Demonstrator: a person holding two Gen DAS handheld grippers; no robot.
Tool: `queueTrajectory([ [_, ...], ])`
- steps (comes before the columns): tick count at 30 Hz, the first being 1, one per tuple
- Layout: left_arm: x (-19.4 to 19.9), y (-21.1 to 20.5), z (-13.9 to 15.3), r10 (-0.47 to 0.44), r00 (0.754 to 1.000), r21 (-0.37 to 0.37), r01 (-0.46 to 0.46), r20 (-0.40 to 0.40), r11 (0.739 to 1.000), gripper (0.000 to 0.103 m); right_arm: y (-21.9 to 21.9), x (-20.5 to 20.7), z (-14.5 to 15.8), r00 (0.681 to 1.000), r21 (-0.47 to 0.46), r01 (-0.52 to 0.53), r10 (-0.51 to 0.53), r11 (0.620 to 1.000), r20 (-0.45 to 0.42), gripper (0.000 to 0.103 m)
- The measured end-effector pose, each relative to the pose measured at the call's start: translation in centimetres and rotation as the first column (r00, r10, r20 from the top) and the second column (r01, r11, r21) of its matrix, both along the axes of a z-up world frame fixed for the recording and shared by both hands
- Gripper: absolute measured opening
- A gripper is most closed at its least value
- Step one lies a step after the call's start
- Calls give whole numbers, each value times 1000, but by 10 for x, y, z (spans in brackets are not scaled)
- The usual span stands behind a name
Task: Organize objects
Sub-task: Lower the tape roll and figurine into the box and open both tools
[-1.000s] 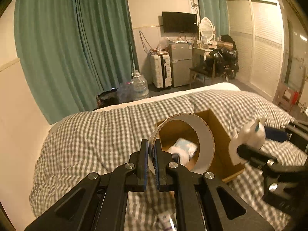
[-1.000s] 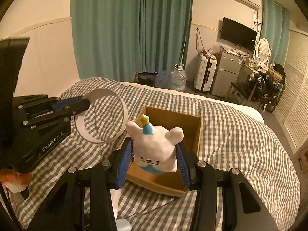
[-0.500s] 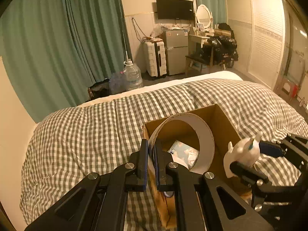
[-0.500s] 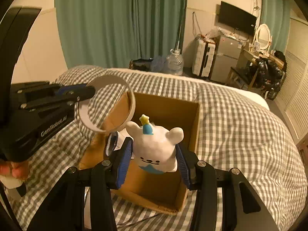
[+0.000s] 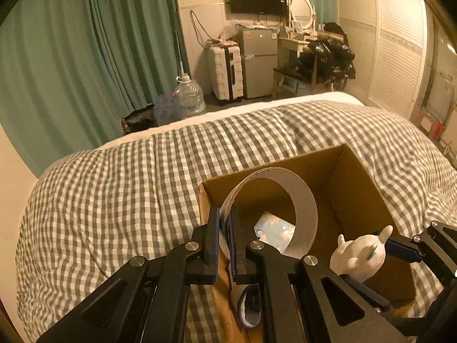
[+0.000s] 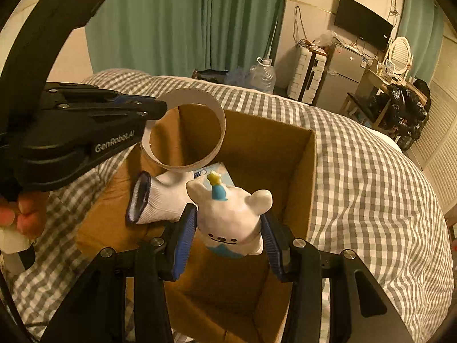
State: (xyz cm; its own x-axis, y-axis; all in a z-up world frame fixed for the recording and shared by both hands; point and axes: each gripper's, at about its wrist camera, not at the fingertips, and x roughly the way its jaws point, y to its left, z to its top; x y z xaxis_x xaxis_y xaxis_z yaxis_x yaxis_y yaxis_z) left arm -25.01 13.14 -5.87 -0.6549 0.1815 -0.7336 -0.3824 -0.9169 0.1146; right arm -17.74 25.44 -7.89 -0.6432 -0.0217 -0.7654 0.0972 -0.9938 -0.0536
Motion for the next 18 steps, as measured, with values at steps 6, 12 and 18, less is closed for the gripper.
queueTrajectory([
  [6, -1, 1, -17, -14, 999, 0, 14, 35, 1000, 6, 1, -4, -13, 1000, 1, -9, 9, 1000, 26, 45],
  [12, 6, -2, -17, -26, 997, 31, 24, 68, 999, 15, -1, 0, -13, 999, -6, -6, 6, 1000, 34, 45],
  [18, 21, -13, -3, -8, 997, 40, 5, 73, 999, 50, -6, 13, 5, 1000, 7, 0, 0, 1000, 10, 66],
])
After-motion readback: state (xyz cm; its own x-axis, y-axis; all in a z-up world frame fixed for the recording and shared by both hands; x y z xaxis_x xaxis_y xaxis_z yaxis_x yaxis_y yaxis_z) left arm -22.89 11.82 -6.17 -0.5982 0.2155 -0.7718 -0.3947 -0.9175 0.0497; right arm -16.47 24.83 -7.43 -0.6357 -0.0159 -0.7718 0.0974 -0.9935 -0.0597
